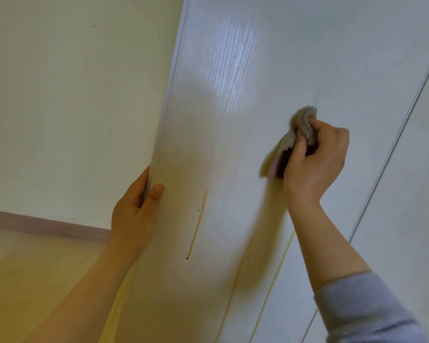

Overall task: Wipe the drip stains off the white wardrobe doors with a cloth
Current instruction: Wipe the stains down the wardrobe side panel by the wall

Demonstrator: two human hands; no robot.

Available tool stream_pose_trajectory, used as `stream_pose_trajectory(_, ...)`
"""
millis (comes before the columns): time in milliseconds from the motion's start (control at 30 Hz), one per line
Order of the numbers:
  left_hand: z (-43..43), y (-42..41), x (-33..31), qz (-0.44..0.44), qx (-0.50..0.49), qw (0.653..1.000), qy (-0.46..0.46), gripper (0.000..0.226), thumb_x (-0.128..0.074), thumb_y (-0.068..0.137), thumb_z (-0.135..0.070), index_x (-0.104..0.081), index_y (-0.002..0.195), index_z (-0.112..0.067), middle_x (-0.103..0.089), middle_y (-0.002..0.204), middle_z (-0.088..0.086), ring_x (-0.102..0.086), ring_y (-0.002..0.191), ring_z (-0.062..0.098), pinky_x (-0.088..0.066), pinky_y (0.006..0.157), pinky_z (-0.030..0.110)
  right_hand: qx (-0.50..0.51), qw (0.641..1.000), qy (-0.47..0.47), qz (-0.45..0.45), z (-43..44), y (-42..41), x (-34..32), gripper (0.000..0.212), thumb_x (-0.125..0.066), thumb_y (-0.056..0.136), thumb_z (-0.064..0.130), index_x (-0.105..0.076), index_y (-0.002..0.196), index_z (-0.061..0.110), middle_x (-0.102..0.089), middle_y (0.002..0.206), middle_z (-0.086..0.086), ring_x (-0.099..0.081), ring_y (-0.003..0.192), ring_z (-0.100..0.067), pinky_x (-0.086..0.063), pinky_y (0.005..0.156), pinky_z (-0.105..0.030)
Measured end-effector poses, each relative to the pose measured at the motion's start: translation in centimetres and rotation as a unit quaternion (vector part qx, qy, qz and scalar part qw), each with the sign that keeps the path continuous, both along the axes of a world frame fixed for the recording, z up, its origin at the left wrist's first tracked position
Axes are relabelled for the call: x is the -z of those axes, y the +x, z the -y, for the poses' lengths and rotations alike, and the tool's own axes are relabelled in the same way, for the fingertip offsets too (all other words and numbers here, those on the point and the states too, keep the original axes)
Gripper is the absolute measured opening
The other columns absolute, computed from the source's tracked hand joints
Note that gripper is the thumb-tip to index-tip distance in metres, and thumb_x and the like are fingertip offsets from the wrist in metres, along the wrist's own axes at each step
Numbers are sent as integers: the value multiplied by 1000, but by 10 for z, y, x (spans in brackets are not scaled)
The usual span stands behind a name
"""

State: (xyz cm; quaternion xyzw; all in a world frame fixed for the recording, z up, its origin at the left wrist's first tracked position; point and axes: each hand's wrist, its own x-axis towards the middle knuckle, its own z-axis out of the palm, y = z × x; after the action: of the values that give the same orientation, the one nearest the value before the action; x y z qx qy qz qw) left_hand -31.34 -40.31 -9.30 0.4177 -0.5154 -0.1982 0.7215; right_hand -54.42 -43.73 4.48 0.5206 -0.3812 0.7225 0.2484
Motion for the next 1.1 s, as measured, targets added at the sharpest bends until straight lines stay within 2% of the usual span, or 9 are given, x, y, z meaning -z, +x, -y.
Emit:
stream_pose_trajectory(167,4,0,2,-1,-4,1000,1,46,-50,95,-53,-49,141,-47,-61,123,-33,-54,108,-17,-42,82,13,19,995,58,78,-3,-16,97,22,-59,88,9,-64,109,5,-50,97,-5,-50,87,-17,-32,73,-16)
stream_pose_trajectory(267,4,0,2,8,-4,1000,-2,44,-50,97,-50,-49,140,-47,-62,120,-34,-55,105,-17,-43,81,14,12,980,137,144,-15,-26,136,15,-60,92,6,-62,107,5,-49,97,-5,-46,82,-10,-35,69,-20)
stream_pose_trajectory(367,3,0,2,8,-6,1000,-3,40,-50,101,-45,-48,141,-47,-61,119,-35,-55,102,-19,-44,81,14,-22,979,133,151,-20,-29,114,12,-61,92,9,-64,103,6,-52,96,-4,-46,83,-3,-41,75,-17)
stream_pose_trajectory(467,2,-1,2,7,-6,1000,-6,50,-43,91,-55,-48,140,-47,-61,118,-36,-56,103,-18,-44,82,17,-19,991,43,122,-16,-25,52,16,-60,90,11,-65,103,4,-53,97,-3,-44,85,3,-35,78,-5)
stream_pose_trajectory(567,1,-2,1,-1,-5,1000,-4,51,-43,89,-54,-50,139,-48,-60,117,-40,-54,103,-20,-43,82,17,-16,996,7,90,-3,-22,7,20,-57,91,14,-66,107,6,-51,101,1,-44,86,3,-32,76,0)
stream_pose_trajectory(700,0,-3,-1,4,-6,1000,-5,48,-41,89,-54,-50,136,-51,-59,107,-46,-55,97,-22,-43,79,18,20,995,15,102,6,-33,33,22,-56,90,13,-65,108,5,-53,104,-7,-47,88,-5,-31,71,-8)
stream_pose_trajectory(833,1,-3,0,10,-14,1000,-7,46,-41,90,-54,-49,135,-52,-58,104,-47,-54,95,-22,-43,80,18,48,969,93,224,1,-48,104,21,-56,90,8,-60,109,0,-54,110,-22,-52,95,-25,-27,71,-17)
stream_pose_trajectory(933,0,-3,1,6,-12,1000,-4,49,-42,89,-54,-50,138,-49,-59,107,-45,-55,97,-21,-45,83,20,45,948,147,280,-10,-54,123,21,-55,94,8,-57,113,0,-53,114,-19,-47,90,-11,-26,73,-14)
stream_pose_trajectory(1100,-2,-4,-2,5,-16,1000,1,48,-41,88,-53,-50,136,-50,-58,102,-48,-54,92,-24,-42,78,19,34,977,78,195,-8,-65,57,21,-55,92,11,-61,111,3,-56,111,-11,-47,92,-8,-27,81,-8)
